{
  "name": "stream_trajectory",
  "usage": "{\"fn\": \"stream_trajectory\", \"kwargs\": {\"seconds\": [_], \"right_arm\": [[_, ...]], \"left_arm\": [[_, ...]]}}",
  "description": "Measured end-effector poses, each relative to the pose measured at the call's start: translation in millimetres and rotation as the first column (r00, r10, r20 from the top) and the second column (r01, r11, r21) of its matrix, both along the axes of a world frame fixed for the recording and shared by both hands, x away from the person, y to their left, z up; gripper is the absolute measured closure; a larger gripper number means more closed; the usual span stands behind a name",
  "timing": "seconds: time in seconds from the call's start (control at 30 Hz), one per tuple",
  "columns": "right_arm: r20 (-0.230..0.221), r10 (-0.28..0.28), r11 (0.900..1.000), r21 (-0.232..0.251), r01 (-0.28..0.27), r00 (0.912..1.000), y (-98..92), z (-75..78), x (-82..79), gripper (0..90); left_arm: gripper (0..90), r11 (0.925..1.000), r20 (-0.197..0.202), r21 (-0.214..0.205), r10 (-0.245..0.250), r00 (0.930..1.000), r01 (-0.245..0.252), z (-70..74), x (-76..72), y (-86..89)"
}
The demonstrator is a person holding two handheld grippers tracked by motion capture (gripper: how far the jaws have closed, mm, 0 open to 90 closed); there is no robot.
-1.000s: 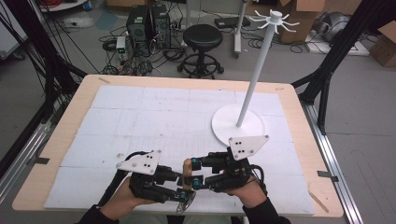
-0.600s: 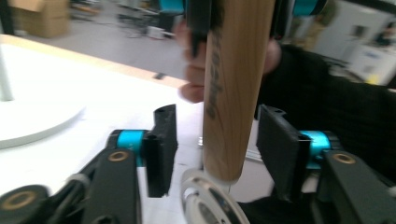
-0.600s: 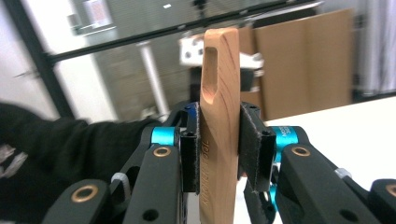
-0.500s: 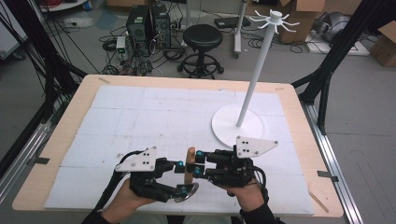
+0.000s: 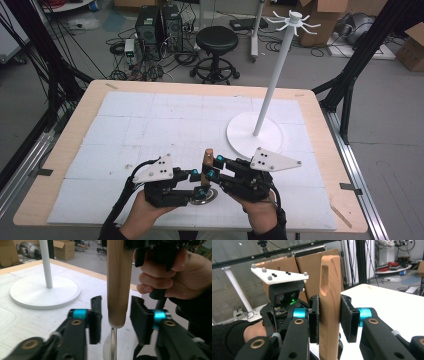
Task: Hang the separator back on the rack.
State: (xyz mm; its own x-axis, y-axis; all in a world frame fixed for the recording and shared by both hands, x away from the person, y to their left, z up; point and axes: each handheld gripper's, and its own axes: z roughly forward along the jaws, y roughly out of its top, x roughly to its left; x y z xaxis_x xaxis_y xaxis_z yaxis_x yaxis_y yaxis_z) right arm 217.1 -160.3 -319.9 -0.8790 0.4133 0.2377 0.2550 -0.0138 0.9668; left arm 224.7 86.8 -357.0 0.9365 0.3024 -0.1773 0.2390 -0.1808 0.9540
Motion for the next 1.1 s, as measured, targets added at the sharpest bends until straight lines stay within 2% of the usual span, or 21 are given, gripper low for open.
{"fn": "stream_trajectory", "kwargs": {"seconds": [0.07,0.33,0.37,0.4,0.47,0.5,0.57,0.6,0.7,0.73,0.77,0.8,0.93,0.97,1.03,1.1], "right_arm": [[-0.003,-0.001,1.0,0.005,0.001,1.0,0.5,-0.8,0.2,71.2],[-0.032,0.003,0.9998,0.019,-0.002,0.9995,-0.2,-2.6,0.7,68.3],[-0.043,0.024,0.9992,0.034,-0.022,0.9988,-0.8,-2.6,1.3,57.8],[-0.04,0.03,0.9983,0.052,-0.028,0.9987,-1.4,-1.5,2.1,41.5],[-0.026,0.044,0.9978,0.05,-0.043,0.9987,-2.7,-1.0,2.4,39.2],[-0.008,0.083,0.9956,0.044,-0.082,0.9965,-5.4,-0.6,4.0,31.9],[-0.01,0.102,0.9936,0.05,-0.101,0.9947,-6.8,-0.9,5.3,28.5],[0.004,0.141,0.9889,0.046,-0.141,0.99,-9.3,-1.2,6.9,28.0],[0.021,0.192,0.9798,0.053,-0.193,0.9812,-12.1,-1.8,9.8,30.4],[0.021,0.192,0.9798,0.053,-0.193,0.9812,-12.1,-1.8,9.8,30.4],[0.036,0.232,0.9701,0.065,-0.234,0.9721,-12.8,-2.3,10.6,37.4],[0.046,0.247,0.9661,0.066,-0.25,0.968,-12.7,-2.3,10.6,40.4],[0.047,0.283,0.9567,0.056,-0.286,0.9579,-8.8,-3.1,10.5,49.1],[0.049,0.288,0.9555,0.052,-0.291,0.9563,-7.5,-3.3,10.5,50.4],[0.049,0.313,0.9478,0.049,-0.315,0.9486,-5.5,-3.4,10.3,55.0],[0.05,0.32,0.9453,0.049,-0.322,0.9461,-4.8,-3.5,10.4,56.1]], "left_arm": [[71.4,1.0,-0.001,0.0,-0.002,1.0,0.002,0.1,0.8,-0.3],[72.6,0.9999,-0.01,0.01,-0.013,0.9999,0.013,0.8,1.3,-0.3],[72.7,0.9998,-0.013,0.011,-0.016,0.9998,0.016,0.8,1.3,-0.1],[72.7,0.9995,-0.018,0.004,-0.031,0.9994,0.031,1.0,1.3,0.4],[72.7,0.9992,-0.016,0.001,-0.039,0.9991,0.039,1.4,1.3,0.9],[72.7,0.9987,-0.022,-0.009,-0.049,0.9985,0.049,1.8,0.8,1.4],[72.7,0.9975,-0.021,-0.015,-0.069,0.9974,0.069,2.8,0.4,2.6],[72.8,0.9959,-0.019,-0.022,-0.088,0.9959,0.087,3.7,-0.4,3.2],[72.7,0.9937,-0.015,-0.029,-0.109,0.9939,0.109,4.6,-0.6,4.2],[72.7,0.9925,-0.015,-0.036,-0.118,0.9929,0.117,5.0,-0.8,4.5],[72.7,0.9914,-0.014,-0.041,-0.125,0.9921,0.124,5.1,-1.2,4.7],[72.7,0.9884,-0.013,-0.043,-0.146,0.9891,0.146,5.4,-1.9,5.1],[72.7,0.9859,-0.01,-0.043,-0.162,0.9867,0.162,5.6,-2.8,5.5],[72.8,0.9831,-0.01,-0.045,-0.178,0.984,0.177,5.7,-3.3,5.5],[72.7,0.9813,-0.007,-0.048,-0.187,0.9824,0.186,6.0,-3.9,5.7],[72.7,0.9803,-0.008,-0.051,-0.191,0.9815,0.191,6.4,-4.1,5.8]]}}
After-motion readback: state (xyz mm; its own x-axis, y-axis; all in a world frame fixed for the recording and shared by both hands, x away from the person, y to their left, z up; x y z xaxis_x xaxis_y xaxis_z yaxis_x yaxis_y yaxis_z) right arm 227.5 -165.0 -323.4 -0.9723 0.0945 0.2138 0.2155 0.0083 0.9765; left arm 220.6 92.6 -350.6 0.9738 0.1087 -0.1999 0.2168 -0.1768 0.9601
